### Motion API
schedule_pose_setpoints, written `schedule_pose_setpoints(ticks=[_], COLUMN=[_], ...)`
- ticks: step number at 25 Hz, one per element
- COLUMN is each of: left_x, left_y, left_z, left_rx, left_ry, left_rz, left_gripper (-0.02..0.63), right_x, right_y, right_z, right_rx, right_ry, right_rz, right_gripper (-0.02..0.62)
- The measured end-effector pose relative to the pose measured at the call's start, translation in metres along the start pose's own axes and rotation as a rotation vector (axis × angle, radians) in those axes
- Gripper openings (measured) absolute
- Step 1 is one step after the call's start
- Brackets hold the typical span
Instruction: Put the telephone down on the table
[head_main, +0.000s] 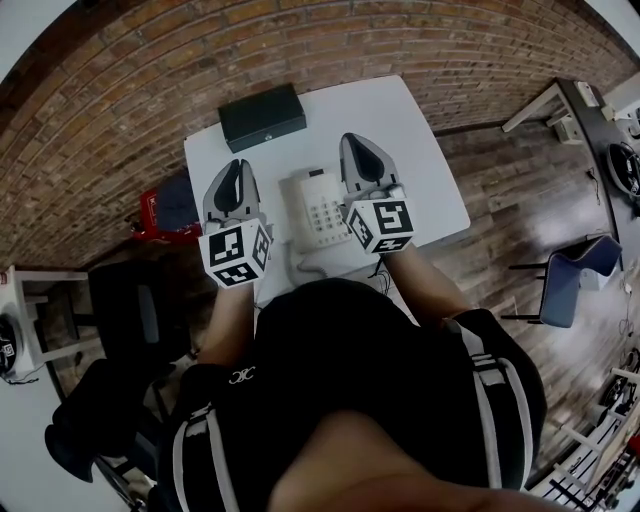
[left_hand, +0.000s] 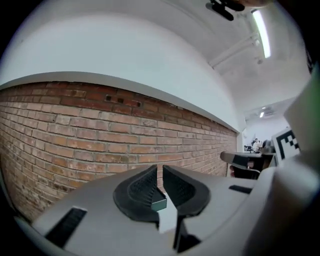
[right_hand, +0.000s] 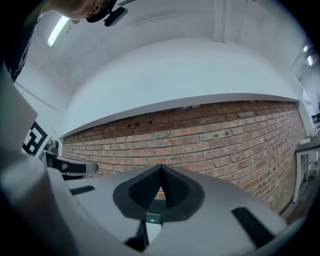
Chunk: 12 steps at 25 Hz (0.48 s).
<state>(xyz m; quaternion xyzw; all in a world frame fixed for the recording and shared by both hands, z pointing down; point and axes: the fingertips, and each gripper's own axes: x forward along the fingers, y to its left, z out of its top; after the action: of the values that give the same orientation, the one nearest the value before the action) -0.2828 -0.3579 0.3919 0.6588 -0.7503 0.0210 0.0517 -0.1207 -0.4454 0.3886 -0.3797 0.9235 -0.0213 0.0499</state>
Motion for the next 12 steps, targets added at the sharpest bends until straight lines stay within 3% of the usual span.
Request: schedule_pose_setpoints(ticks=[9, 12], left_x=[-0.006, -0.007], left_y=[0.008, 0.008], left_z=[-0.015, -0.016], left_rx=[-0.002, -0.003], left_ry=[0.051, 0.059], left_rz=[0.02, 0.017], left_gripper=[0.034, 0.034], right_x=[-0.003, -0.004], right_y=[0.006, 0.011], right_z=[-0.011, -0.01], right_rx=[0.028, -0.017], right_ry=[0.048, 0.044], right_rz=[0.002, -0.002], right_gripper=[-0.002, -0.002])
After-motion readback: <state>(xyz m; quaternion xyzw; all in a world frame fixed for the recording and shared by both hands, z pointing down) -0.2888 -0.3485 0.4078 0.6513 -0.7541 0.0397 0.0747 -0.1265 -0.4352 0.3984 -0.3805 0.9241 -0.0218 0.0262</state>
